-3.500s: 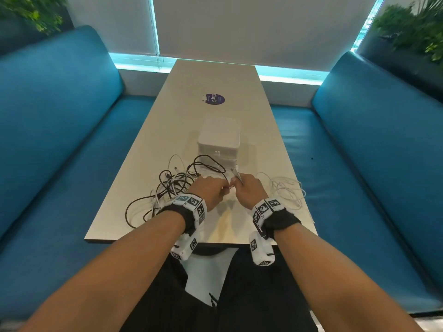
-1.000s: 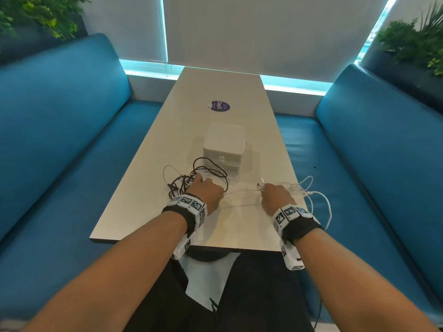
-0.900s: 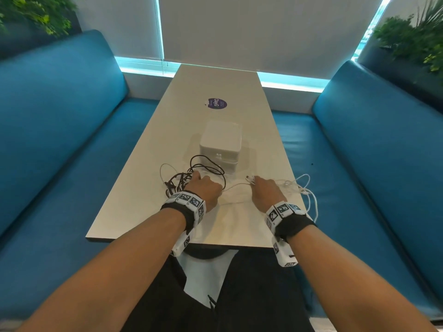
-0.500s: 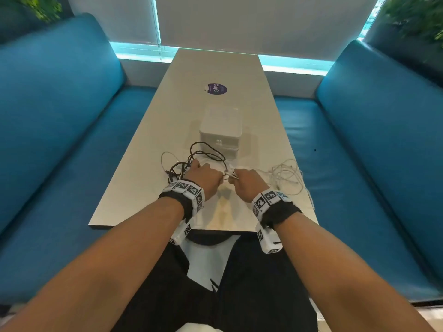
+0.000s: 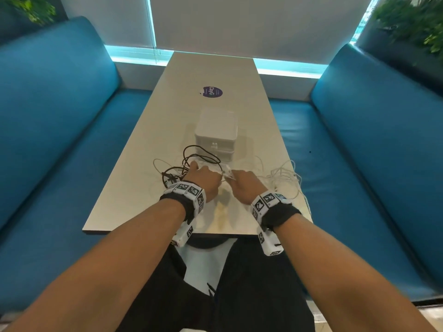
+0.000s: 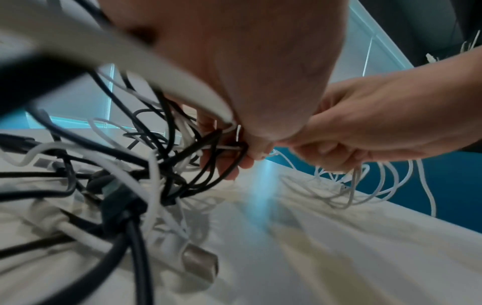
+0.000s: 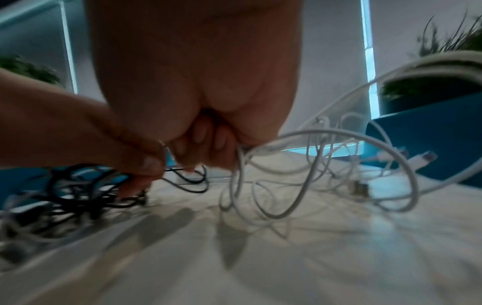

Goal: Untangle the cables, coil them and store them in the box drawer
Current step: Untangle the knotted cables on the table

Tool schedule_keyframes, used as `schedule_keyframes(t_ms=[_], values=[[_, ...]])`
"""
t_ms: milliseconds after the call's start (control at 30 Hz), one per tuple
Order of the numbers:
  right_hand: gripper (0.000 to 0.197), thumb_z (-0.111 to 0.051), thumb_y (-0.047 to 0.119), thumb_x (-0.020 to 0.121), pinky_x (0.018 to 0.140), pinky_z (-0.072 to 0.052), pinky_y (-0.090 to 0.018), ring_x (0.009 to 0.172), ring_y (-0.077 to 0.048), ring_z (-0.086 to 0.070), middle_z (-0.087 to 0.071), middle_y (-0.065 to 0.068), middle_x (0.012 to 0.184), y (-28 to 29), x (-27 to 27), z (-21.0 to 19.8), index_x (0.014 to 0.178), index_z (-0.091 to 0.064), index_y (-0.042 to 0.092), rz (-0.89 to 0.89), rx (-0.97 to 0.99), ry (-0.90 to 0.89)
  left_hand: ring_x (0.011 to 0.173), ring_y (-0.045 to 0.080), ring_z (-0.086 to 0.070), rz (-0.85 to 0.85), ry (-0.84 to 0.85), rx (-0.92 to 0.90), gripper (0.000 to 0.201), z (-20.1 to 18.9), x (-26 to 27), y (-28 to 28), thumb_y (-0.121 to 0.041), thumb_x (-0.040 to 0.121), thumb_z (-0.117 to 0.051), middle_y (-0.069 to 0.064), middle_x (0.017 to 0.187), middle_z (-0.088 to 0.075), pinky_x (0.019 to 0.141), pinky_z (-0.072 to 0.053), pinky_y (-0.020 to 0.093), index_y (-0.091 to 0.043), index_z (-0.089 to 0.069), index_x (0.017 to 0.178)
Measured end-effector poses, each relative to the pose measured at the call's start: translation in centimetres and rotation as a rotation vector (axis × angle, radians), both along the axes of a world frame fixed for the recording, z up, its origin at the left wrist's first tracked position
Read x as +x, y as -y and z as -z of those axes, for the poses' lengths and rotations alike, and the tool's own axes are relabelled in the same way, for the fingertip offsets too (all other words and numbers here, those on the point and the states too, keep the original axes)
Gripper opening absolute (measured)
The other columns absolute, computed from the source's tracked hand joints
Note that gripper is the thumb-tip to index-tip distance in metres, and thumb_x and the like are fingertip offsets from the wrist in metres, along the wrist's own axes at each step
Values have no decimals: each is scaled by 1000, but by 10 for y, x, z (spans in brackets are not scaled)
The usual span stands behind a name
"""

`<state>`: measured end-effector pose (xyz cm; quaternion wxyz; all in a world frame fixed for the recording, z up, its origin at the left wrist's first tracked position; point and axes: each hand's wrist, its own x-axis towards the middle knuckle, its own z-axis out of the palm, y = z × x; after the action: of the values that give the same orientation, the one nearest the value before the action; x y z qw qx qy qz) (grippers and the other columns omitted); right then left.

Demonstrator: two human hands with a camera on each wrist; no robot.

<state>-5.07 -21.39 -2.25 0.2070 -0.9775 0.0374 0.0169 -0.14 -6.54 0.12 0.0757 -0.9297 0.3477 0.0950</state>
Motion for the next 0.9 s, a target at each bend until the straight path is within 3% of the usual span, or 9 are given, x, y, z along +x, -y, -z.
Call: schedule_keyframes(t_ms=[100, 200, 333, 567, 733, 900], values=[[27, -40, 26, 104, 81, -47, -39, 99, -36, -61, -67, -16, 108, -13, 3, 6, 107, -62, 11, -7, 41, -55, 102, 22, -49, -19, -24, -27, 22, 1, 0, -2, -10, 91, -41, -9, 72, -41, 107, -24, 49, -28, -54, 92], [17, -44, 22, 99, 77, -49, -36, 91, -32, -63, -68, -10, 100, -7, 2, 5, 94, -60, 21, 32, 36, -85, 105, 23, -47, -16, -26, -25, 25, 5, 3, -5, -11, 93, -38, -6, 82, -50, 102, -25, 47, -33, -50, 93], [20, -46, 21, 95, 80, -53, -39, 89, -33, -64, -68, -11, 100, 17, 0, 0, 102, -65, 19, 138, -43, -94, 97, 25, -46, -8, 10, 3, 25, 6, 7, -6, -11, 93, -40, 0, 92, -58, 101, -25, 47, -28, -58, 99], [25, -43, 26, 99, 76, -48, -36, 95, -34, -63, -65, -14, 105, 40, -4, 2, 111, -61, 14, 345, -102, -90, 106, 24, -50, 48, 99, 60, 26, 9, 8, -2, -15, 92, -42, 1, 98, -65, 100, -25, 49, -25, -61, 106], [29, -40, 28, 104, 77, -46, -37, 96, -38, -61, -66, -19, 107, 8, -2, 1, 114, -59, 8, 152, -22, -14, 106, 27, -50, 35, 119, 32, 25, 6, 2, 1, -14, 91, -42, 5, 98, -64, 101, -26, 49, -22, -61, 105], [28, -40, 25, 103, 81, -48, -38, 95, -34, -62, -69, -15, 104, -16, 0, 3, 107, -63, 9, 34, 24, -75, 106, 22, -48, 39, 102, -22, 19, 6, 1, -1, -13, 93, -42, -4, 86, -55, 102, -27, 49, -29, -51, 89]])
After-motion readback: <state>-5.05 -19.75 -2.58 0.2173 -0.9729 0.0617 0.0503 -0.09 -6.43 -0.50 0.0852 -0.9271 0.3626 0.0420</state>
